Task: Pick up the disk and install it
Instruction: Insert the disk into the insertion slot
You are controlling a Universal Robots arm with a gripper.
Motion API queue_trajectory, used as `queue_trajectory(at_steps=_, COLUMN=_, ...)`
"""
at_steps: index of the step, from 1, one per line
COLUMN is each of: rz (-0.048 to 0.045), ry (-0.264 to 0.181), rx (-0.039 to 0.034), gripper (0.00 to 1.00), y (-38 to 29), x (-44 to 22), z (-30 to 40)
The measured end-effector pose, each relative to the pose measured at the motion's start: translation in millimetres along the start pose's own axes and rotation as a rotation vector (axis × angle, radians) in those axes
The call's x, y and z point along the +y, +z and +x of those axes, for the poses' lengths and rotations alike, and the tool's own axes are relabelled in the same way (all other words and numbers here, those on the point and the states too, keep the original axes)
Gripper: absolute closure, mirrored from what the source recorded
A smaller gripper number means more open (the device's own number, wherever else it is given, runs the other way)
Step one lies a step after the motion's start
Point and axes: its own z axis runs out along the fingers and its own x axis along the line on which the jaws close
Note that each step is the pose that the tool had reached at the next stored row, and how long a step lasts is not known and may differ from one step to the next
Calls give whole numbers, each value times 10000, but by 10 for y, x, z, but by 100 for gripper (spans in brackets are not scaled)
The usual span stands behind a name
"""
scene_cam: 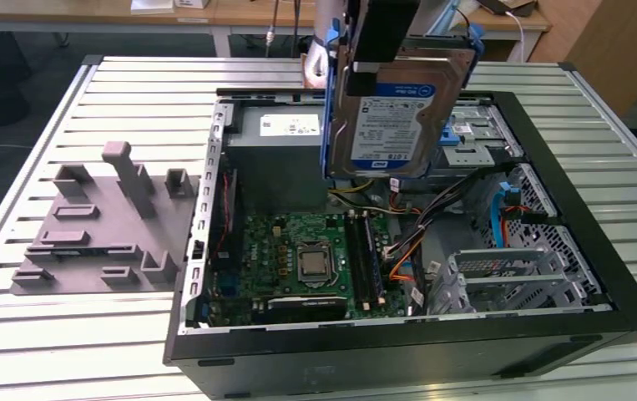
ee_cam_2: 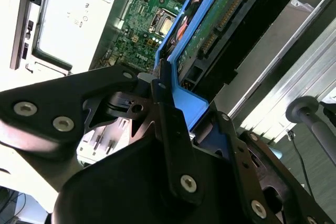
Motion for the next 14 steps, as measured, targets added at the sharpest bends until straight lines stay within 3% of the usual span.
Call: queue_trajectory(at_steps=14, rz=-1, ry=0, rx=2, gripper=64, y=4, x=-30, z=209)
